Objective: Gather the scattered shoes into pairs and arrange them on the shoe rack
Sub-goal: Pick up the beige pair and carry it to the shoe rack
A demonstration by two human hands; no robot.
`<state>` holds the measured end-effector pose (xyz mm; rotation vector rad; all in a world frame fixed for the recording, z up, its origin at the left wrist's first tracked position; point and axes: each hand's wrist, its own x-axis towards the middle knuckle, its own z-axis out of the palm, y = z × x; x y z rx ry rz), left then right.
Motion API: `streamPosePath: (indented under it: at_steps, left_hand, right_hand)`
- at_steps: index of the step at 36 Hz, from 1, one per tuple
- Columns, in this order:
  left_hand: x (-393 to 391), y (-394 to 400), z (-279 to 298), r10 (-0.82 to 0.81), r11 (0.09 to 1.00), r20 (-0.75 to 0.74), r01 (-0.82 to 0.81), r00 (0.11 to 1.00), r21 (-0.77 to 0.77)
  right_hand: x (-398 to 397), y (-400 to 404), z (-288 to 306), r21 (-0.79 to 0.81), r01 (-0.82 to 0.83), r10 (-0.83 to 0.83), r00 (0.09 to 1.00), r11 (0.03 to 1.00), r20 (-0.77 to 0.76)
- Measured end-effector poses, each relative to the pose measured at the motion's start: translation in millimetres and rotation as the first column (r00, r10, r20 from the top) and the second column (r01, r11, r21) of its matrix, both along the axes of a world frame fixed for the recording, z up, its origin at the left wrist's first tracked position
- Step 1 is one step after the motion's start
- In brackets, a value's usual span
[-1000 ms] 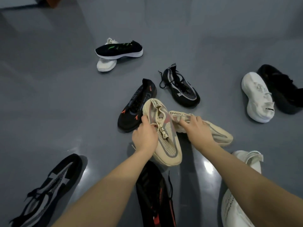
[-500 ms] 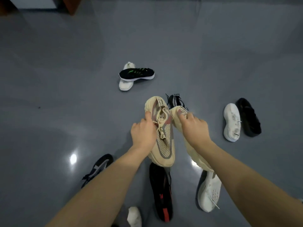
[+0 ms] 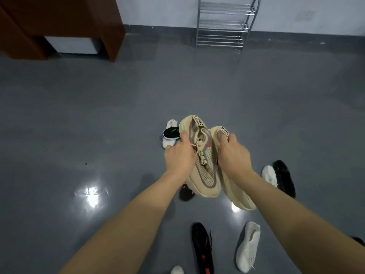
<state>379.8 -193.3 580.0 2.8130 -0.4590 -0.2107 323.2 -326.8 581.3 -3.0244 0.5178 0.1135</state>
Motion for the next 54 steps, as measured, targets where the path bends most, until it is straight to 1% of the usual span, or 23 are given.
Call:
streamPosePath:
  at_steps: [4,8,16,18,23,27,31,35,37,41,45,48,54]
  left_hand:
    - [19.6,-6.0,36.7,-0.015,1.000,0.029,0.015,0.999,-0.009]
    - [38.2,-19.2,65.8,-0.029,1.000,0.054,0.029,0.998,0.005]
    - [103.5,-80.9,103.5,-0.069,0.992,0.152,0.052,0.986,0.115]
    - [118.2,-94.3,112.0,-0.055,0.991,0.154,0.036,0.987,0.126]
    - [168.8,-137.3,139.8,0.005,0.995,0.144,-0.019,0.990,0.096]
    - [205.9,-155.2,157.0,0.026,0.995,0.148,-0.041,0.989,0.095]
    - [248.7,-166.6,166.0,0.043,0.994,0.181,-0.060,0.983,0.088]
    - [291.4,-170.8,165.9,0.009,0.990,0.240,-0.043,0.971,0.137]
    - [318.2,-170.0,164.8,0.002,0.991,0.270,-0.039,0.963,0.132]
    - [380.7,-166.2,164.4,-0.023,0.994,0.281,-0.010,0.959,0.113]
    - [449.3,-159.6,168.3,-0.035,0.997,0.255,0.015,0.966,0.081]
    - [491.3,-152.6,172.4,-0.033,0.998,0.234,0.019,0.972,0.064]
    - [570.1,-148.4,178.7,-0.072,0.994,0.260,0.049,0.963,0.096]
  right_hand:
    - [22.0,-8.3,34.1,-0.001,-0.014,0.014,1.000,1.000,0.015]
    - [44.1,-26.4,56.1,-0.014,-0.032,0.032,0.999,0.999,0.040]
    - [110.7,-92.5,87.0,-0.040,-0.074,0.077,0.995,0.996,0.070]
    - [129.0,-107.5,93.8,-0.038,-0.091,0.093,0.993,0.995,0.074]
    - [191.3,-157.0,118.5,-0.027,-0.136,0.138,0.985,0.990,0.104]
    - [234.7,-174.4,138.3,-0.009,-0.158,0.158,0.980,0.987,0.120]
    - [281.3,-186.1,150.7,-0.032,-0.164,0.167,0.975,0.986,0.145]
    - [325.0,-192.6,154.0,-0.062,-0.169,0.177,0.971,0.984,0.162]
    - [351.8,-194.0,155.6,-0.084,-0.174,0.186,0.966,0.981,0.177]
    - [409.4,-189.1,160.8,-0.110,-0.162,0.180,0.968,0.981,0.177]
    - [474.6,-178.0,165.1,-0.084,-0.126,0.139,0.975,0.988,0.173]
    - [515.8,-171.0,165.2,-0.094,-0.109,0.124,0.978,0.990,0.170]
    - [582.2,-167.0,166.7,-0.080,-0.080,0.092,0.983,0.994,0.159]
